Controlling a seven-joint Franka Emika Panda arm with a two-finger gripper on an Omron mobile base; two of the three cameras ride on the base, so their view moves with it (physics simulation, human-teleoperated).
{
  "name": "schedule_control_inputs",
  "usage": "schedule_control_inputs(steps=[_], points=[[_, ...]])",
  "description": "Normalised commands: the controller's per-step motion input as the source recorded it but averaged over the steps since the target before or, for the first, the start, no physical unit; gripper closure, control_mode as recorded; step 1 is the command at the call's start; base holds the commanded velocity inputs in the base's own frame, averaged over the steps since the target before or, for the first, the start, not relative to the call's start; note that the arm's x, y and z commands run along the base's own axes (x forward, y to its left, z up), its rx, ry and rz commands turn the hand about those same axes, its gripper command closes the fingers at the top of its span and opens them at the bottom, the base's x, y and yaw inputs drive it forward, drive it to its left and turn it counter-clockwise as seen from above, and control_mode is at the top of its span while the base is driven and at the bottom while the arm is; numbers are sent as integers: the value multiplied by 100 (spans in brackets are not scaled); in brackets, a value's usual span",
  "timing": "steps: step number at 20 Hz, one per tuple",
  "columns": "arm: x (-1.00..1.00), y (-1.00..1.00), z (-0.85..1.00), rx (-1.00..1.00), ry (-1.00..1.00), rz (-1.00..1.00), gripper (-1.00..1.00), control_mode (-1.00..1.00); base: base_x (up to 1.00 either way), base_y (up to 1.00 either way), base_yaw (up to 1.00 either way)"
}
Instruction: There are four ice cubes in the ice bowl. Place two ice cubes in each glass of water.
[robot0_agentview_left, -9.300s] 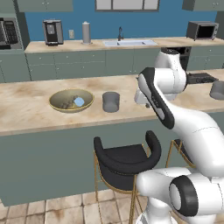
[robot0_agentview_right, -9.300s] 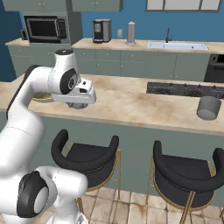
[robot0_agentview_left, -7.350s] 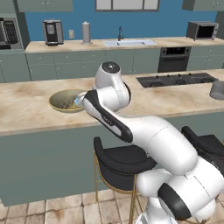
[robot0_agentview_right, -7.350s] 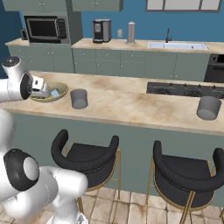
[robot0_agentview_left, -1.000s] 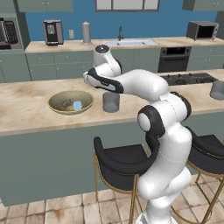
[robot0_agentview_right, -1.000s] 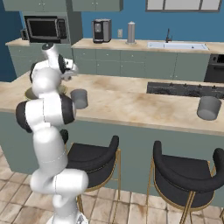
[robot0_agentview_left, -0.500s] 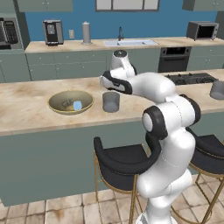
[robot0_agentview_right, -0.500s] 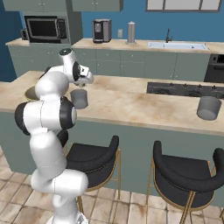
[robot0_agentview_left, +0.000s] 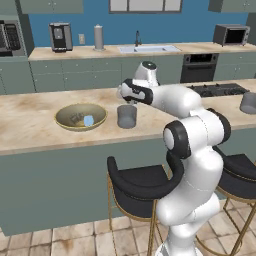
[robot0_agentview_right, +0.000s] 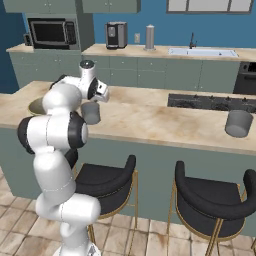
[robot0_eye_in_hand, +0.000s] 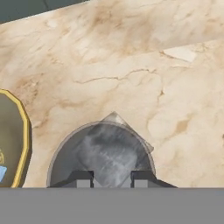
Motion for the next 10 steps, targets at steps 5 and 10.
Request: schedule_control_inputs(steps=[5, 10], points=[[7, 27, -1, 0, 2, -1, 100, -100, 0, 0, 0], [4, 41, -4, 0, 4, -1, 100, -100, 0, 0, 0]])
